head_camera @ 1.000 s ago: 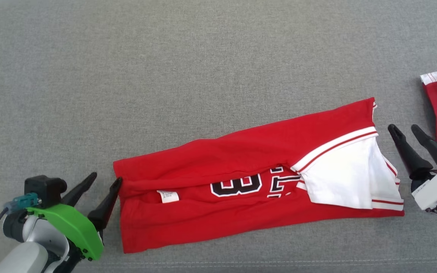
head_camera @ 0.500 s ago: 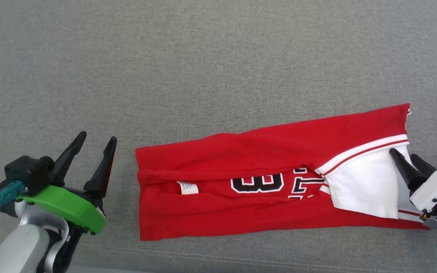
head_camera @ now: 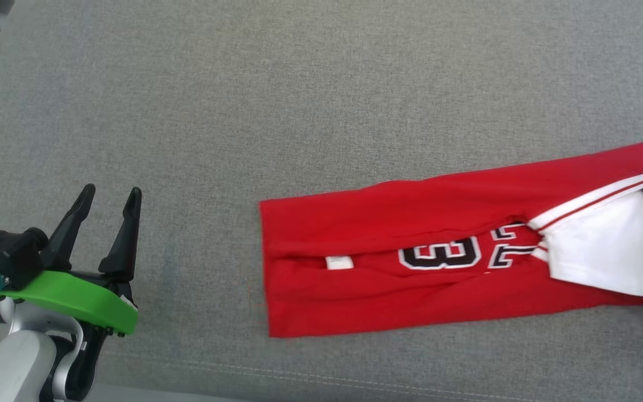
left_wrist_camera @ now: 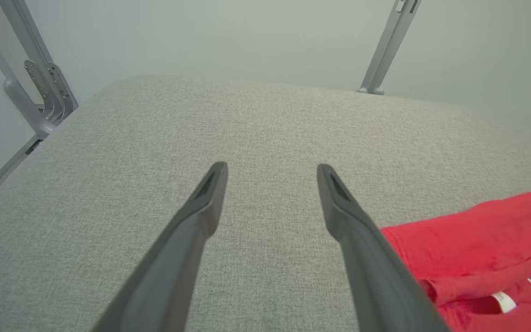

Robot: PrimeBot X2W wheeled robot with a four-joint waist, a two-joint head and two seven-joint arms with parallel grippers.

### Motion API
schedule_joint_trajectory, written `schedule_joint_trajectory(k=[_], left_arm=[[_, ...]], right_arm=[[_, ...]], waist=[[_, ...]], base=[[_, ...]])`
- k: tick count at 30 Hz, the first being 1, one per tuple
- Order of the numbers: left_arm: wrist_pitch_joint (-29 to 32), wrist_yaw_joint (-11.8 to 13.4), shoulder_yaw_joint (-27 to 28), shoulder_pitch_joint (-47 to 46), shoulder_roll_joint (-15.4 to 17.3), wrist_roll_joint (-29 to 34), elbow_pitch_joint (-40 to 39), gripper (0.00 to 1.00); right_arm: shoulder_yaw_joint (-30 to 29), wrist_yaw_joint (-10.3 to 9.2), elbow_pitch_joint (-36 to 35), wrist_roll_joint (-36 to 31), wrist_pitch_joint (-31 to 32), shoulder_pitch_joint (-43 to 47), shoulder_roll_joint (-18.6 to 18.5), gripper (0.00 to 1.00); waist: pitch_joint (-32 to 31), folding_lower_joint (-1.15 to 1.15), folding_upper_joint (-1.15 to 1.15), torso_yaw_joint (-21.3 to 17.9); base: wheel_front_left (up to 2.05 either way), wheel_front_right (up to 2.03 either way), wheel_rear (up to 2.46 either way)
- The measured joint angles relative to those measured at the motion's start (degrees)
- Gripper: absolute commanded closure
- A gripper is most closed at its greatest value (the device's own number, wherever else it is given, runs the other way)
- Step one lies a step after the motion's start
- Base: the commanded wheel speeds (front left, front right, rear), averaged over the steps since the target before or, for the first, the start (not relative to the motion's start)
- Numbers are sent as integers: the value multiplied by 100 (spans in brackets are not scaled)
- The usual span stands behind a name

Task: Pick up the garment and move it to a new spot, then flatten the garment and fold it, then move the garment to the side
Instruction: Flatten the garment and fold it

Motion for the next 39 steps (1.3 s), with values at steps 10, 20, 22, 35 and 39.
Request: schedule_joint_trajectory(k=[10,20,22,35,39], left_arm=[[-104,16,326,227,-10,59,-109,0],[14,18,-74,87,-179,292,-181,0],[31,18,-90,37,-220,324,-193,0],[157,19,-158,-96,-435,350,-162,0],[157,19,-36,-95,-437,349,-116,0]], right_arm=[[-572,248,-1157,899,650,-15,-524,100],[1668,402,-2023,268,1278,-348,292,100],[1833,402,-1998,112,1233,-349,414,100],[3265,12,-1063,-1736,490,-1064,1522,0],[3652,185,-1042,-1868,491,-1174,1685,0]], waist=[[-115,0,0,-144],[-141,0,0,-350],[-138,0,0,-331],[13,0,0,-66],[25,0,0,-70]], base=[[0,0,0],[0,0,0],[0,0,0],[0,0,0],[0,0,0]])
